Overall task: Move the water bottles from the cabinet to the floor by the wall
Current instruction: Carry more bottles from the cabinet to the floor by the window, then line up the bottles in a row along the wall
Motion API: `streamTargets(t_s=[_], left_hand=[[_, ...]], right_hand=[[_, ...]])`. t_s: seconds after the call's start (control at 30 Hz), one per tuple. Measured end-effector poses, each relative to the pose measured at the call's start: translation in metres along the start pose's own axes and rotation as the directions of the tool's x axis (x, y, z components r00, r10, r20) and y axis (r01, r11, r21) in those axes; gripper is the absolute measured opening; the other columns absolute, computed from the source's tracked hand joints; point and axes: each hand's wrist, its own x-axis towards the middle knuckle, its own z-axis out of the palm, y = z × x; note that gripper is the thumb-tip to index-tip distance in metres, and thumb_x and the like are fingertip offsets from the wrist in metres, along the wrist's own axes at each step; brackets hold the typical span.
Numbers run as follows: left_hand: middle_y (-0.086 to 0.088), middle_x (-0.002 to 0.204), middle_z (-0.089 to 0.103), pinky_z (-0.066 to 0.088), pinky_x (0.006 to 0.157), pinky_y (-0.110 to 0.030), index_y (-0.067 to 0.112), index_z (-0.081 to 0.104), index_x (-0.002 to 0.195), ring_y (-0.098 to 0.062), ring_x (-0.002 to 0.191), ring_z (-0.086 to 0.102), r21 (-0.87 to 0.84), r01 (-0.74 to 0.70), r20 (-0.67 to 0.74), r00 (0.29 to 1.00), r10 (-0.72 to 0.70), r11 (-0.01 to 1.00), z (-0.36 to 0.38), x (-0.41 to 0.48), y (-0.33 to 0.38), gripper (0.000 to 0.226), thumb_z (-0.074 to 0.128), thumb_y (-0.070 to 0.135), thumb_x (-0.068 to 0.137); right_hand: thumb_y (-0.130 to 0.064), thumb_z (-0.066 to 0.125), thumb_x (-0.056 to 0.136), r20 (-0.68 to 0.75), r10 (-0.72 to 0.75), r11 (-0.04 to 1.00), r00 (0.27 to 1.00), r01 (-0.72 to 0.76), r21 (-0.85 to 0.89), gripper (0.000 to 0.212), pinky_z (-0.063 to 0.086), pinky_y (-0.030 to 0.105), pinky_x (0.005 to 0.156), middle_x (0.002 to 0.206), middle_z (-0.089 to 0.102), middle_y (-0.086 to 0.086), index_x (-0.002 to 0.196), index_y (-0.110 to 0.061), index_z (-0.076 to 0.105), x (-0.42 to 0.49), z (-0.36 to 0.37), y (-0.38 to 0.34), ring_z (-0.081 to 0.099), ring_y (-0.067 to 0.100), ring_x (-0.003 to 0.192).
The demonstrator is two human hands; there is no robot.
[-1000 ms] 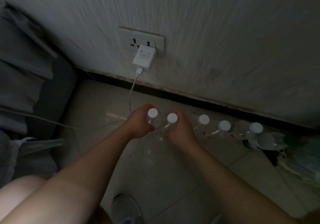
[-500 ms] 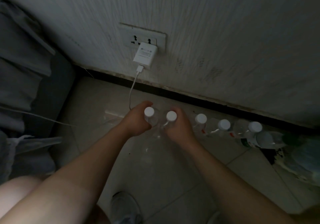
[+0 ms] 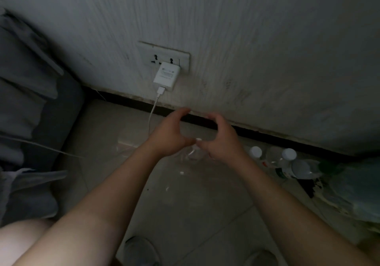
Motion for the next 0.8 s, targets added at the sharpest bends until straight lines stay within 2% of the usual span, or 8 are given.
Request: streamTargets(t_s=[0.13,0.27,0.47,0.57,0.7,0.8], left_hand=[[0.004,0.148,0.043,0.03,0.099,-0.019,0.025,0.04,0.146,-0.013,0.135,0.041,0.047,-0.071,0.005,0.997,0.071,0.996,0.003,0.004,0.03,0.085,0.084,0.031,0.073],[0.006,0.145,0.044,0.035,0.099,-0.021,0.027,0.042,0.143,-0.013,0.131,0.045,0.084,-0.173,0.018,0.985,0.172,0.981,0.003,0.009,0.065,0.077,0.08,0.035,0.077],[0.006,0.148,0.042,0.03,0.106,-0.022,0.027,0.042,0.143,-0.012,0.134,0.041,0.213,-0.291,0.062,0.957,0.284,0.933,0.021,0.008,0.132,0.078,0.079,0.041,0.077],[0.007,0.148,0.042,0.028,0.102,-0.018,0.028,0.042,0.143,-0.011,0.133,0.041,0.245,-0.351,0.085,0.937,0.34,0.904,0.043,0.006,0.166,0.077,0.079,0.042,0.077],[0.007,0.149,0.041,0.033,0.104,-0.023,0.029,0.04,0.144,-0.013,0.133,0.043,0.264,-0.424,0.175,0.904,0.389,0.866,0.084,0.004,0.203,0.076,0.076,0.045,0.079],[0.004,0.148,0.043,0.029,0.098,-0.017,0.026,0.04,0.145,-0.013,0.131,0.044,0.304,-0.469,0.242,0.88,0.409,0.829,0.117,0.005,0.223,0.077,0.075,0.047,0.08]], right_hand=[[-0.03,0.084,0.07,0.022,-0.029,0.994,0.999,0.031,-0.108,0.09,0.031,0.022,0.107,0.149,0.041,0.002,0.146,-0.018,0.038,-0.004,-0.046,-0.011,0.04,0.015,0.135],[-0.028,0.08,0.076,0.046,-0.079,0.962,0.996,0.088,-0.257,0.088,0.026,0.017,0.102,0.151,0.037,0.0,0.149,-0.021,0.032,-0.011,-0.099,-0.015,0.038,0.016,0.136],[-0.031,0.083,0.073,0.012,-0.11,0.919,0.994,0.106,-0.38,0.087,0.026,0.014,0.098,0.146,0.042,0.004,0.146,-0.017,0.038,-0.033,-0.176,-0.005,0.043,0.018,0.132],[-0.033,0.082,0.072,0.012,-0.092,0.91,0.996,0.089,-0.405,0.087,0.028,0.017,0.099,0.147,0.042,0.002,0.146,-0.02,0.038,-0.047,-0.213,0.012,0.043,0.017,0.132],[-0.035,0.081,0.074,0.027,-0.088,0.875,0.996,0.09,-0.476,0.083,0.032,0.024,0.105,0.146,0.044,0.005,0.144,-0.016,0.04,-0.063,-0.253,0.039,0.044,0.02,0.133],[-0.033,0.081,0.073,0.009,-0.084,0.886,0.996,0.079,-0.456,0.079,0.032,0.021,0.102,0.14,0.048,0.006,0.141,-0.014,0.045,-0.075,-0.274,0.062,0.045,0.02,0.13]])
